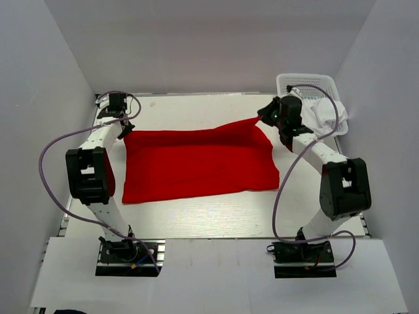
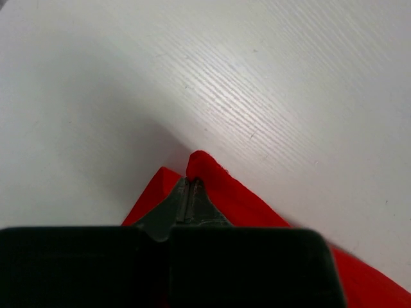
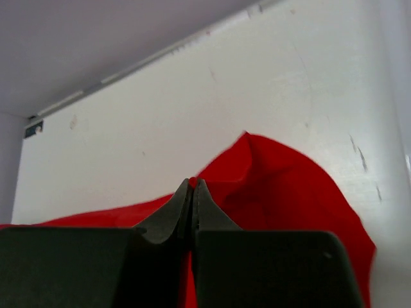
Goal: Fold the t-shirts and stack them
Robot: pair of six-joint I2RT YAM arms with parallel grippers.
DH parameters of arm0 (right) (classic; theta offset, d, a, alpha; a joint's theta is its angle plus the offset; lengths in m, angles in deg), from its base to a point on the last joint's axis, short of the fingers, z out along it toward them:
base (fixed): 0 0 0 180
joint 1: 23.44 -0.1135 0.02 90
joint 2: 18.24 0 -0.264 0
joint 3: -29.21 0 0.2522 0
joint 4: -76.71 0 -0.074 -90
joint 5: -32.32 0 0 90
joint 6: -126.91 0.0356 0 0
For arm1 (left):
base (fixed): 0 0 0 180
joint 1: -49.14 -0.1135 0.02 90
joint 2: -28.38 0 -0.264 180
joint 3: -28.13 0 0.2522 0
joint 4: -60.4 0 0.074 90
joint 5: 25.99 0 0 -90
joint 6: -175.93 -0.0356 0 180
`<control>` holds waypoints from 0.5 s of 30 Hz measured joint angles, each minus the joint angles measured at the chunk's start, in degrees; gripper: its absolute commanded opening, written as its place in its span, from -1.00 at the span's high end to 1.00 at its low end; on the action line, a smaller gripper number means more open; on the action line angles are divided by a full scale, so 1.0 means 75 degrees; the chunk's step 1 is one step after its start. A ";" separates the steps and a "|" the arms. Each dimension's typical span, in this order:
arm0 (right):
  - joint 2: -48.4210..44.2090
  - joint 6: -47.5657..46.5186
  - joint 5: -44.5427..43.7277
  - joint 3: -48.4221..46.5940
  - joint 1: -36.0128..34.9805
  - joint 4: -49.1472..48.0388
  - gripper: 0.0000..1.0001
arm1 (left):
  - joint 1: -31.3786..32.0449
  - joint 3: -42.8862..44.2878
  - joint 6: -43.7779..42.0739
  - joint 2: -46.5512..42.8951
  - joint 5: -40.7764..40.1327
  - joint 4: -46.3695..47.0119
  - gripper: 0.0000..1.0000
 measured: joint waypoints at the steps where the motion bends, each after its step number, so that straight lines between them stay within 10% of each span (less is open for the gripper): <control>1: -0.0245 0.0012 -0.0029 0.0262 0.0000 0.0160 1.00 | 0.0000 -0.0137 -0.0017 -0.0143 -0.0032 -0.0015 1.00; 15: -0.2235 0.0122 -0.0329 0.1495 0.0000 0.2005 1.00 | 0.0093 -0.1058 0.0309 -0.0781 -0.0294 -0.0358 1.00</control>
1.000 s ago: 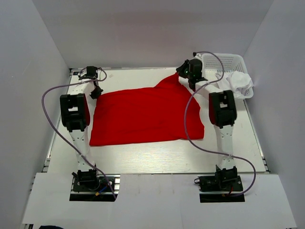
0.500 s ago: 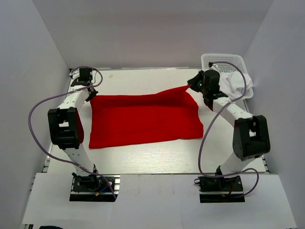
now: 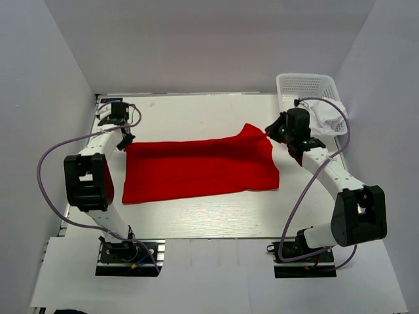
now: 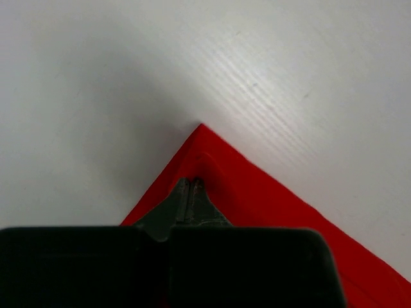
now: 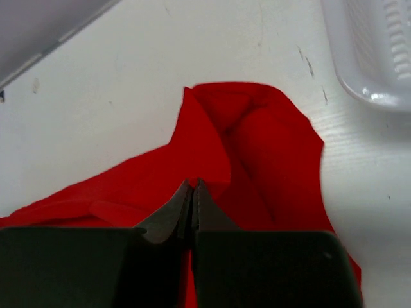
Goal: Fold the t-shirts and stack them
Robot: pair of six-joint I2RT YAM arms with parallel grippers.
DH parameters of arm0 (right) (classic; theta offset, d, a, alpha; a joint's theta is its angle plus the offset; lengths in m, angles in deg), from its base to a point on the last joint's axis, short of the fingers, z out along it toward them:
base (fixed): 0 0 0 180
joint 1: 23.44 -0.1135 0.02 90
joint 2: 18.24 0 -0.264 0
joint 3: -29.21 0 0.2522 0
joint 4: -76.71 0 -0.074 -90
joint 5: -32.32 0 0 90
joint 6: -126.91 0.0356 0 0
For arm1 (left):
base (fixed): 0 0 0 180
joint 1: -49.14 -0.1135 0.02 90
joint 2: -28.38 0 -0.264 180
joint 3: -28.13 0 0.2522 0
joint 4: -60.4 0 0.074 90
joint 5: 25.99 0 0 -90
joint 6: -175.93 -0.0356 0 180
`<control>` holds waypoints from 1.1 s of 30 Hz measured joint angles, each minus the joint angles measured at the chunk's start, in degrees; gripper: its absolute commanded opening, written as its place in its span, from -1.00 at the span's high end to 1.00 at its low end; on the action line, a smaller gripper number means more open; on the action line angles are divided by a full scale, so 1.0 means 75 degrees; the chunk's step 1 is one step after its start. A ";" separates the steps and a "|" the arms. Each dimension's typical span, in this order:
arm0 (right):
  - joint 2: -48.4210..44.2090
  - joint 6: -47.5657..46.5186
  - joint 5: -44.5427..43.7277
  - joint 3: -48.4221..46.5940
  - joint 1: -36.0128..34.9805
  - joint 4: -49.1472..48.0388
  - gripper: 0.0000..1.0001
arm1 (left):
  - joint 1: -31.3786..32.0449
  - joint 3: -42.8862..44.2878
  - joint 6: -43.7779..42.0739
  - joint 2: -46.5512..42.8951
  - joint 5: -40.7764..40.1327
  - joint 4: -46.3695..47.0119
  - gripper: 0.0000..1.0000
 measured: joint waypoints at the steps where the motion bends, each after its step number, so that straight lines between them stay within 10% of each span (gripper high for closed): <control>1: 0.0003 0.0009 -0.0012 0.0006 0.0000 0.0198 1.00 | 0.0000 -0.0187 0.0204 -0.0076 -0.0090 -0.0099 1.00; 8: -0.0262 0.0332 -0.0017 0.0956 0.0000 0.1408 0.88 | 0.0000 -0.1874 0.1661 -0.0586 -0.0230 -0.0589 0.94; 9: -0.0291 0.0391 -0.0026 0.1180 0.0000 0.1582 0.68 | 0.0000 -0.2139 0.1842 -0.0609 -0.0210 -0.0629 0.76; 10: -0.0300 0.0466 -0.0061 0.1364 0.0003 0.1804 0.61 | 0.0000 -0.2361 0.1982 -0.0609 -0.0187 -0.0746 0.07; 14: -0.0189 0.0527 -0.0393 0.1612 0.0006 0.2728 -0.18 | -0.0029 -0.2430 0.2401 -0.0729 -0.0414 -0.1445 -0.99; 21: 0.0367 0.0119 -0.0583 0.0478 0.0003 0.3523 -0.79 | -0.0038 -0.1495 0.2769 -0.1215 -0.0393 -0.2101 -1.00; 33: 0.1612 -0.0399 0.1215 -0.0417 -0.0836 0.1594 -0.79 | 0.0119 -0.1443 0.1874 -0.1856 0.1454 -0.0093 -1.00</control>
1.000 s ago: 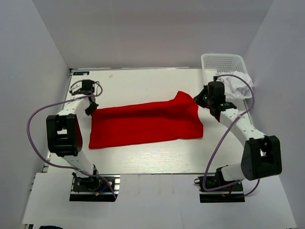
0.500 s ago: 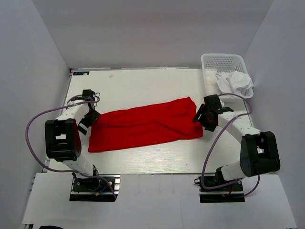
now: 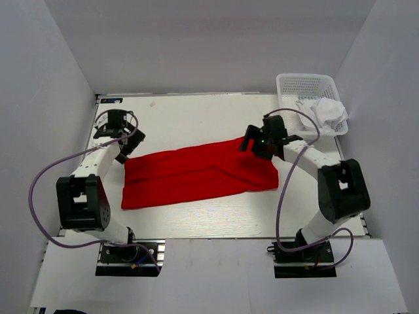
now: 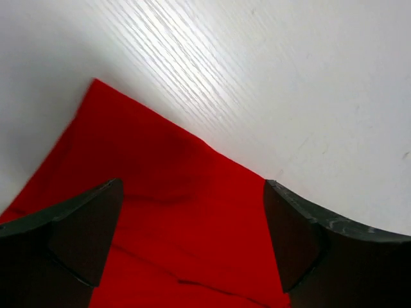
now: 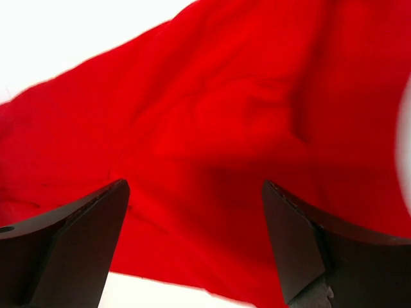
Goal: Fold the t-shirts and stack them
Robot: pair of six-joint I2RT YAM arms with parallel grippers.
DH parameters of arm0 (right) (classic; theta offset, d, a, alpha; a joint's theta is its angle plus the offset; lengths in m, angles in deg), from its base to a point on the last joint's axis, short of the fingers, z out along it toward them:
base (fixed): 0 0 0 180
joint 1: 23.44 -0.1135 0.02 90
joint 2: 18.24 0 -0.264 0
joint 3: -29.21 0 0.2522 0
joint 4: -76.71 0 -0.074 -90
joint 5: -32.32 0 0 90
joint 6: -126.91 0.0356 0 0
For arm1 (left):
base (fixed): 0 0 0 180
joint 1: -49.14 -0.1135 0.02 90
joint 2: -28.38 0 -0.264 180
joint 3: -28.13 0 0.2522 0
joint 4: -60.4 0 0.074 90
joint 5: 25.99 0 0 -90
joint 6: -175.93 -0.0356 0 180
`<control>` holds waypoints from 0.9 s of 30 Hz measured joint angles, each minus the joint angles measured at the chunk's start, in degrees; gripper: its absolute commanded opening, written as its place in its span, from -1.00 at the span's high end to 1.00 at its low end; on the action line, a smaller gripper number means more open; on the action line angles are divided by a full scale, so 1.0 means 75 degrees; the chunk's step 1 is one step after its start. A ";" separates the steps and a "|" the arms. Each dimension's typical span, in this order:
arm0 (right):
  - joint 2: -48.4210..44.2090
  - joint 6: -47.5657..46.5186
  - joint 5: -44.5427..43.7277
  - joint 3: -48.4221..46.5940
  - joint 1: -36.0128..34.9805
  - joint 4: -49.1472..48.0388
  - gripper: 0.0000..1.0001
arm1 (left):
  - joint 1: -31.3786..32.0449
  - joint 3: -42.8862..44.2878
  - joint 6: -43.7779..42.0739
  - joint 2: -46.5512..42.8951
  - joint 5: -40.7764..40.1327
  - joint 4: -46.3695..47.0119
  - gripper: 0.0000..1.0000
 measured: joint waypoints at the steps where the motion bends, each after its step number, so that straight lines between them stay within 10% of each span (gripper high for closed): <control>1: 0.0280 0.0067 0.0064 -0.0050 -0.0102 -0.0163 -0.79 | 0.0050 0.0000 -0.0070 0.0221 0.0169 0.0152 -1.00; 13: 0.2302 0.0731 -0.0516 -0.1480 -0.0227 -0.0038 -0.79 | 0.0699 -0.1606 0.0125 0.0708 -0.0428 0.0099 -1.00; 27: 0.7227 0.0099 -0.1090 -0.9524 -0.0245 0.2317 -0.81 | 0.3663 -0.1556 0.0420 0.1017 -0.1043 -0.0032 -1.00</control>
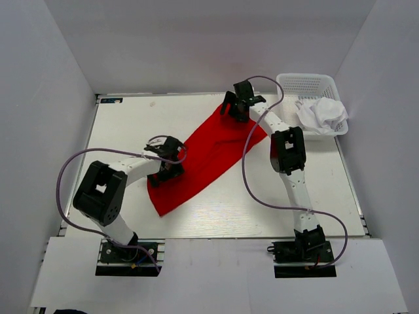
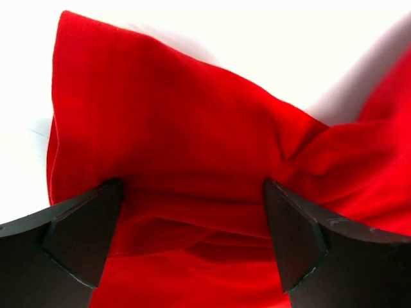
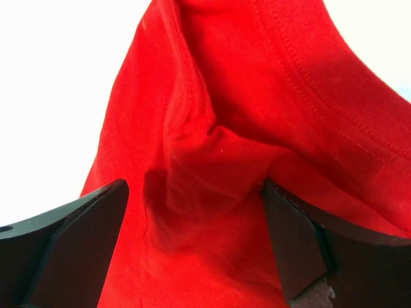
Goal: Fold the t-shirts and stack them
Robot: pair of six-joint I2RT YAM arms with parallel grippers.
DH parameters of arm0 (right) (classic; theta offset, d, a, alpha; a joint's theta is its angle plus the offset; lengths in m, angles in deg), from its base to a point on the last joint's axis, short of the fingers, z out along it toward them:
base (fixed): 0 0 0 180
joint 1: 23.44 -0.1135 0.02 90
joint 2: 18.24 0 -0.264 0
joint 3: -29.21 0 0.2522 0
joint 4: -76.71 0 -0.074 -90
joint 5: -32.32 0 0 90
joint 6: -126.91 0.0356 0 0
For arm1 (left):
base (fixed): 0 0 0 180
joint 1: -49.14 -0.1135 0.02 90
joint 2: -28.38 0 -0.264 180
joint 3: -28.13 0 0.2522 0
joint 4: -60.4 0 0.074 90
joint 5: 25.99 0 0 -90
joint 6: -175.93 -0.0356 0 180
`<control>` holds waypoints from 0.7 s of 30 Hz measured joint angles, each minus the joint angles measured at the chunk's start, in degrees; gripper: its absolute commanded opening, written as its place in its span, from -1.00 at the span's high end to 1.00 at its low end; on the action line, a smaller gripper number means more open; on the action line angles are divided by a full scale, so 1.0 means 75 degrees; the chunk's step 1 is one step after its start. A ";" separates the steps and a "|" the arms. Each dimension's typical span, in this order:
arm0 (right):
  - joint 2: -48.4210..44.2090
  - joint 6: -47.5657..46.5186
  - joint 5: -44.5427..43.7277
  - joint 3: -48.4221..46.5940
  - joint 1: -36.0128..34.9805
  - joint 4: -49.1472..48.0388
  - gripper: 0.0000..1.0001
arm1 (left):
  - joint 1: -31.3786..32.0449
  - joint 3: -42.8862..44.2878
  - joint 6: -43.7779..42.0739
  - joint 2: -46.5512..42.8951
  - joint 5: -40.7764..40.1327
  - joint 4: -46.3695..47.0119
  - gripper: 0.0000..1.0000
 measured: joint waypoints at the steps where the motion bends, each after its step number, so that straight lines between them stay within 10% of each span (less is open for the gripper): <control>1: 0.0093 -0.0035 0.0003 -0.0137 0.0003 -0.0017 -0.81 | 0.0201 0.0050 -0.0032 0.0041 0.0055 -0.0038 -1.00; 21: -0.0428 -0.1754 -0.0134 0.0632 -0.0067 -0.0423 -0.81 | 0.2130 -0.0023 0.1224 -0.2704 0.0364 -0.3319 -1.00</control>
